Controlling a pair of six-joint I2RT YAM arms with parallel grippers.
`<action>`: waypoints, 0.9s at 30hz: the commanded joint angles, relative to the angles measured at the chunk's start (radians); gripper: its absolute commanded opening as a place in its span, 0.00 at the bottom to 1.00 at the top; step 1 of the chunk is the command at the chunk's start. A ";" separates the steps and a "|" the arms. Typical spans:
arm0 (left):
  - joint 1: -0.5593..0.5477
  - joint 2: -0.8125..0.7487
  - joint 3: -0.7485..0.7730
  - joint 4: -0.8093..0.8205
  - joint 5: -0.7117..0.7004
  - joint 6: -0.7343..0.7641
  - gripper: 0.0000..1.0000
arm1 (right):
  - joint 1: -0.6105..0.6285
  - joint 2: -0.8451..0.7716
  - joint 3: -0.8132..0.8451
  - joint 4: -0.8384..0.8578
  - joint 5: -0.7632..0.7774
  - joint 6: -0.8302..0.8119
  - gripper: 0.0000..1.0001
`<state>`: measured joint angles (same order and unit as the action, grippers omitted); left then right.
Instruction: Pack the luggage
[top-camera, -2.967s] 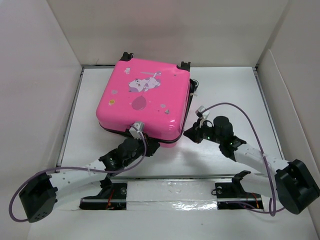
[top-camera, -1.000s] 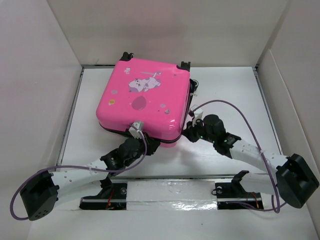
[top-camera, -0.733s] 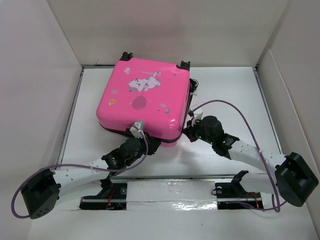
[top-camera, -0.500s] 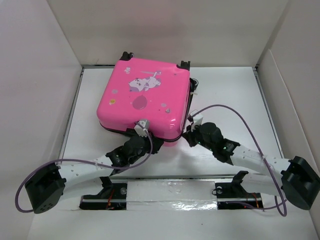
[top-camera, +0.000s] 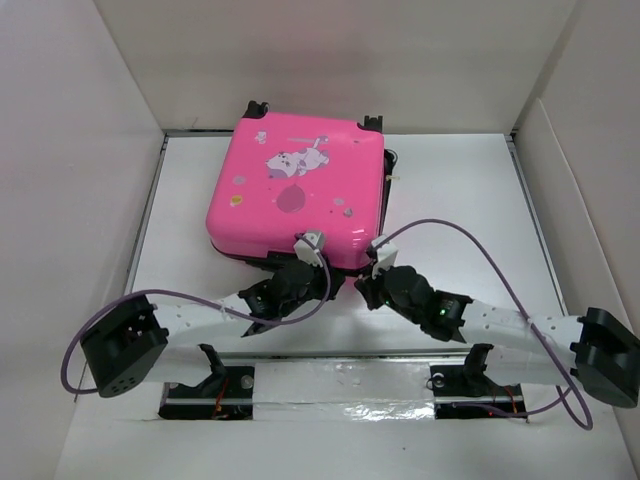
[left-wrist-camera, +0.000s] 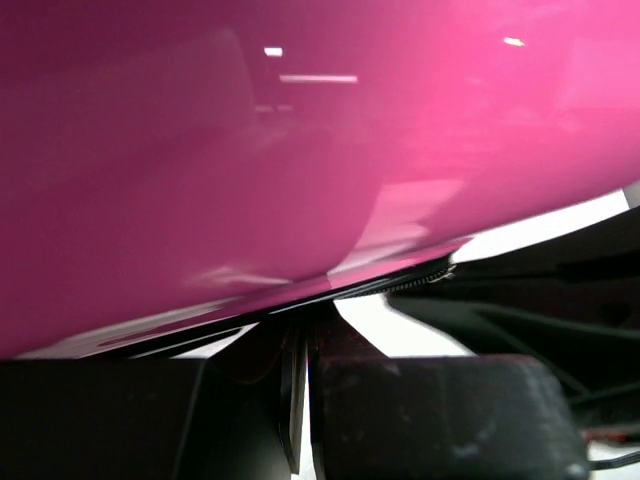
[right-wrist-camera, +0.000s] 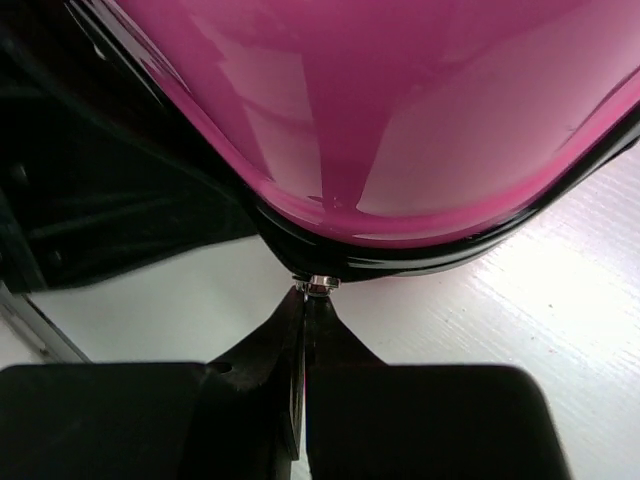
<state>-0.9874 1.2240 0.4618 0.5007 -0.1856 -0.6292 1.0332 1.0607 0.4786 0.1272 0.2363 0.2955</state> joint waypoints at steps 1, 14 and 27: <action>0.032 0.069 0.132 0.231 0.006 0.016 0.00 | 0.091 0.044 0.043 -0.005 -0.048 0.109 0.00; 0.023 -0.015 0.150 0.095 -0.038 0.020 0.53 | -0.051 -0.082 -0.057 0.177 0.180 0.229 0.00; 0.343 -0.489 0.222 -0.451 -0.379 -0.125 0.60 | -0.296 -0.257 -0.110 0.013 -0.025 0.079 0.00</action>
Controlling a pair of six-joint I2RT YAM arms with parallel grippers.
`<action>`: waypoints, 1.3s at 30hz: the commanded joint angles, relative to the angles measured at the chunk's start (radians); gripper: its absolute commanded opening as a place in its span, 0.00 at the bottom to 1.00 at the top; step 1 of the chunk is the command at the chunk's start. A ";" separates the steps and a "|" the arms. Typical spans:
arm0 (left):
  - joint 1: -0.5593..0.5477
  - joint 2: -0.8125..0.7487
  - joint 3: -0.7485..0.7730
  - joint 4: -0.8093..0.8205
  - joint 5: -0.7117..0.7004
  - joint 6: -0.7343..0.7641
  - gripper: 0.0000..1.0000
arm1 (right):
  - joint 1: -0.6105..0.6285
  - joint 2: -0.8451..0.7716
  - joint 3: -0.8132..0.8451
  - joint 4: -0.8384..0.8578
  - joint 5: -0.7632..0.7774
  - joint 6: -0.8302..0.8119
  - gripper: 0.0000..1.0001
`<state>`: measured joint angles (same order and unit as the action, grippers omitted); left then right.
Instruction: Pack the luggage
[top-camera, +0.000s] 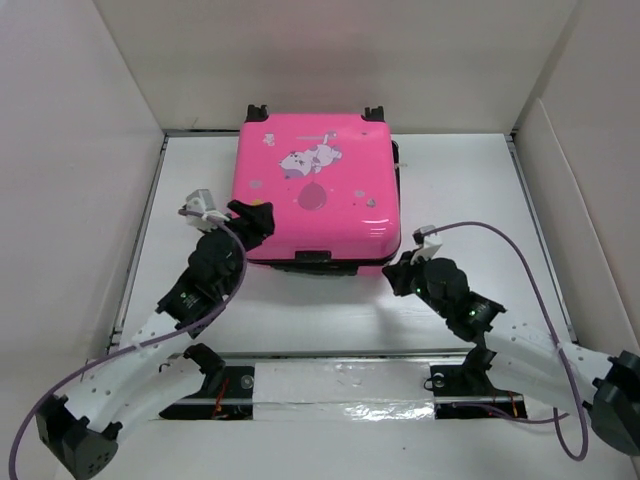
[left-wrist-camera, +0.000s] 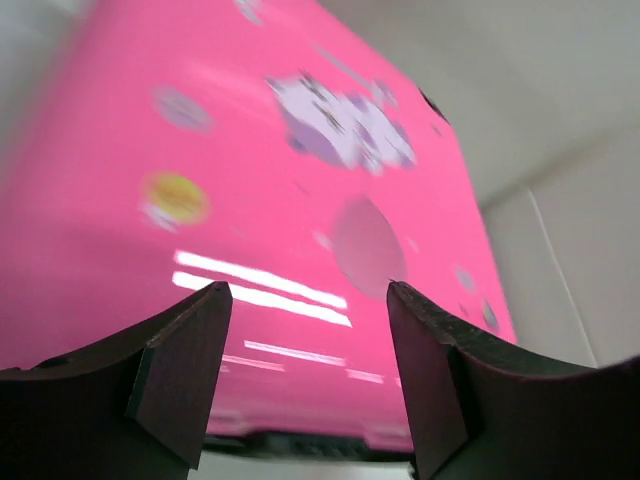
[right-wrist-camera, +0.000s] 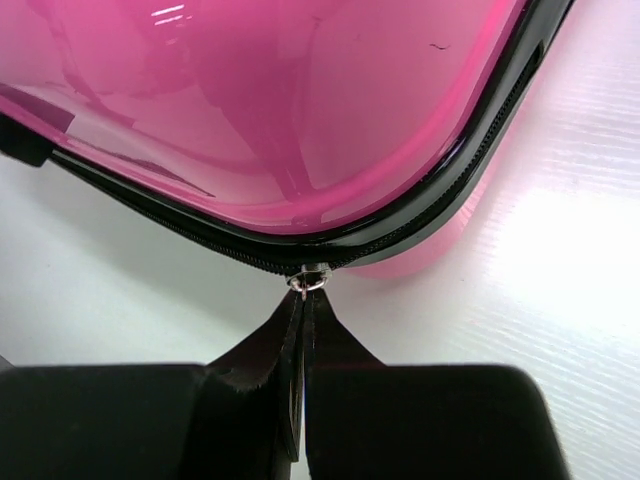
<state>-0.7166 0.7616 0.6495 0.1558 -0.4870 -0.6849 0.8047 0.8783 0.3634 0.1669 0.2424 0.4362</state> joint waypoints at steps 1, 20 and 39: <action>0.091 -0.053 0.044 -0.143 -0.100 -0.079 0.59 | -0.093 -0.126 0.011 -0.056 -0.046 -0.077 0.00; 0.525 0.100 -0.223 0.031 0.433 -0.258 0.20 | -0.305 -0.260 0.071 -0.199 -0.288 -0.206 0.00; -0.030 0.387 -0.096 0.323 0.292 -0.338 0.17 | 0.241 0.132 0.202 0.111 -0.164 -0.117 0.00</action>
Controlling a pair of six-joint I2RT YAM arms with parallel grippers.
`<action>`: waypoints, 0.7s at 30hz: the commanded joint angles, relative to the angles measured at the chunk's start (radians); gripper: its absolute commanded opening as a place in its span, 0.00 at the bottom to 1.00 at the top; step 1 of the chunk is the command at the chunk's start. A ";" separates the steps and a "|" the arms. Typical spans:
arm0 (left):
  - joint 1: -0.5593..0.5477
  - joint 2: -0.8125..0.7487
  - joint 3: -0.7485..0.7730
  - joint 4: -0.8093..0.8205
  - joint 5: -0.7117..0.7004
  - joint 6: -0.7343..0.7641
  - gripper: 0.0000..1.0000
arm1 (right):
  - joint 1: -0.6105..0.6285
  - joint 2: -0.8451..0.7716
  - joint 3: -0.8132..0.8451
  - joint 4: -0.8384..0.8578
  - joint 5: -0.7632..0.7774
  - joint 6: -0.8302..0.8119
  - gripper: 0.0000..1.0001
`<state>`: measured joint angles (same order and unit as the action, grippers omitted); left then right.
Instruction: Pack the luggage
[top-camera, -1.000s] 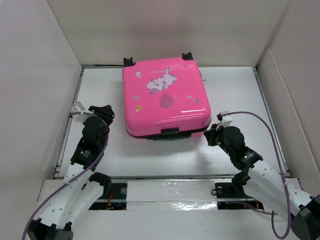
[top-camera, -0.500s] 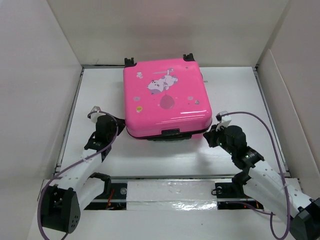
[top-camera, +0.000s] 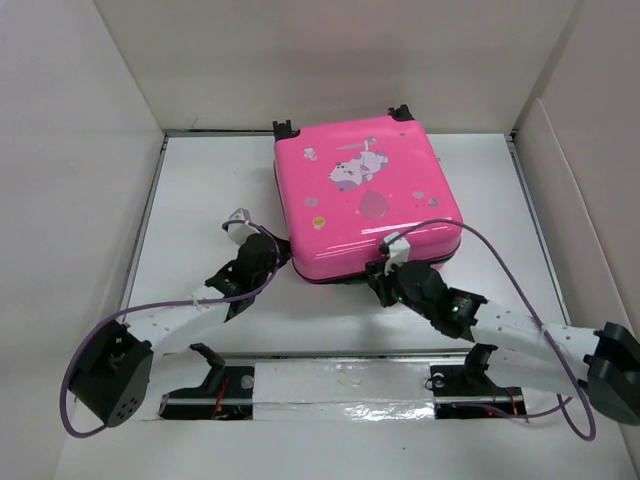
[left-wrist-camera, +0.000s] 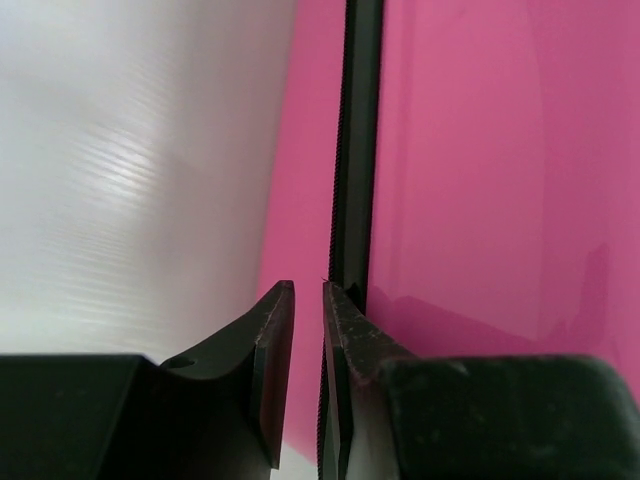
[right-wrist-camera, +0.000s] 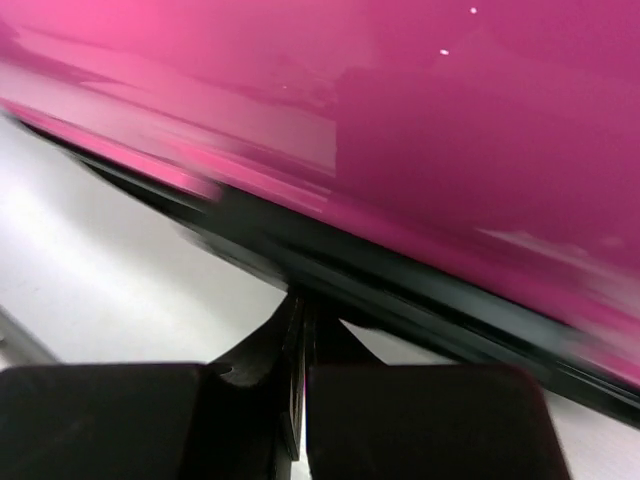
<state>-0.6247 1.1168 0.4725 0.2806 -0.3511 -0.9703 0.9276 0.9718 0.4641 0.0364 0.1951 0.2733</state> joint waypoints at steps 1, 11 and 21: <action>-0.139 0.052 0.098 0.210 0.156 -0.053 0.16 | 0.146 0.101 0.113 0.264 -0.114 0.053 0.00; -0.230 0.032 0.190 0.100 0.150 0.050 0.22 | 0.243 0.242 0.116 0.427 -0.007 0.107 0.00; 0.096 -0.097 0.166 0.132 0.189 0.062 0.89 | 0.136 -0.145 -0.021 0.194 -0.022 0.070 0.00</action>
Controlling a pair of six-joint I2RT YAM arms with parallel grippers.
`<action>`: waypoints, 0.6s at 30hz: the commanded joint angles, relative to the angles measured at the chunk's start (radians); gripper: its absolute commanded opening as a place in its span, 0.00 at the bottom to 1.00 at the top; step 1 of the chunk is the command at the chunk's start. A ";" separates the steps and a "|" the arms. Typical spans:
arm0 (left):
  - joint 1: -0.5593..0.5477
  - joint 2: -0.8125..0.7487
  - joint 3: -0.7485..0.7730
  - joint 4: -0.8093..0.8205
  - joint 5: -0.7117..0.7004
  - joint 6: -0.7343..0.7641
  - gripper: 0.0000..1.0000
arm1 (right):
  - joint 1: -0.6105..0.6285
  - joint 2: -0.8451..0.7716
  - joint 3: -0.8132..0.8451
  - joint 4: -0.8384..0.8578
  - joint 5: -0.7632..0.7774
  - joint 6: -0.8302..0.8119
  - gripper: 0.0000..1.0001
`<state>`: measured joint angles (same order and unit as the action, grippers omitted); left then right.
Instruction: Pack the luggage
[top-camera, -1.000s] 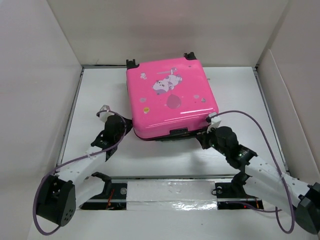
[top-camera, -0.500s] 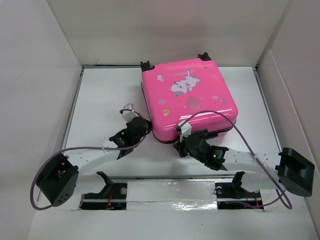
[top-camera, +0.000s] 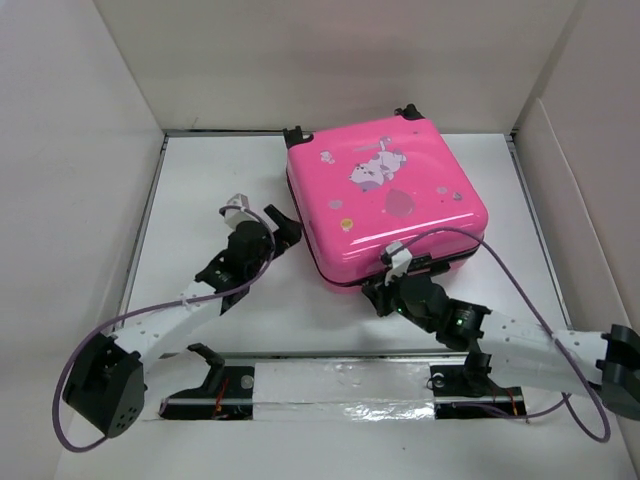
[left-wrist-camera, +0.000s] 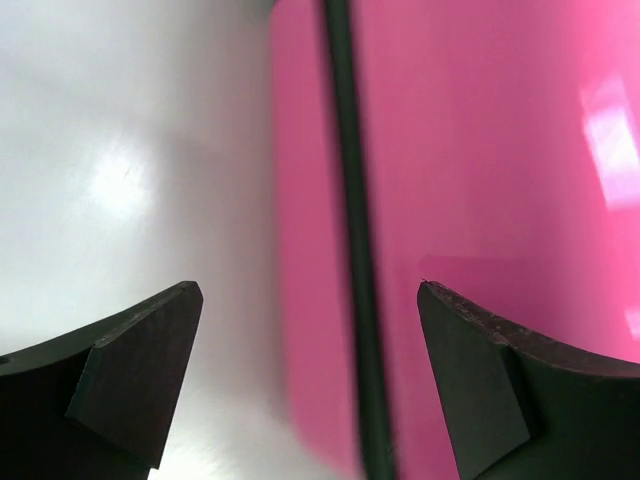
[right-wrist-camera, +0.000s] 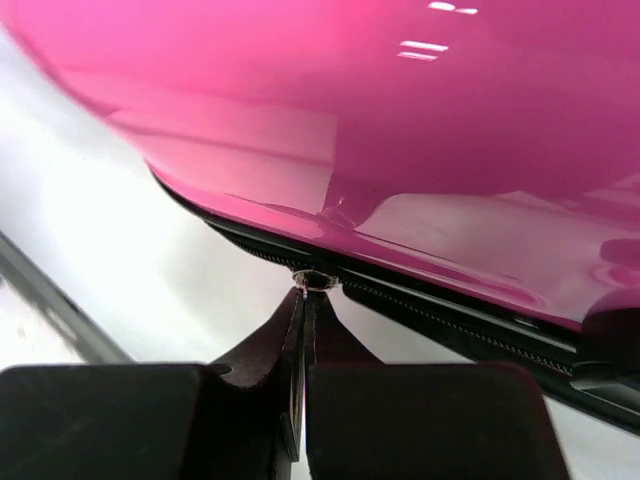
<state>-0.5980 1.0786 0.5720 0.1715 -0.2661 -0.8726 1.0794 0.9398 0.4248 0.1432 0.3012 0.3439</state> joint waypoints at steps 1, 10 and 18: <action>0.095 -0.034 0.101 0.234 0.108 -0.032 0.89 | -0.036 -0.183 0.020 0.052 -0.140 -0.008 0.00; 0.253 0.332 0.424 0.231 0.223 0.006 0.92 | -0.331 -0.475 0.012 -0.283 -0.270 -0.094 0.00; 0.273 0.610 0.609 0.256 0.312 -0.017 0.94 | -0.412 -0.503 -0.008 -0.317 -0.416 -0.117 0.00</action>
<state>-0.3267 1.6684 1.1240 0.3786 -0.0154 -0.8860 0.6785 0.4690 0.3759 -0.3378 -0.0551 0.2569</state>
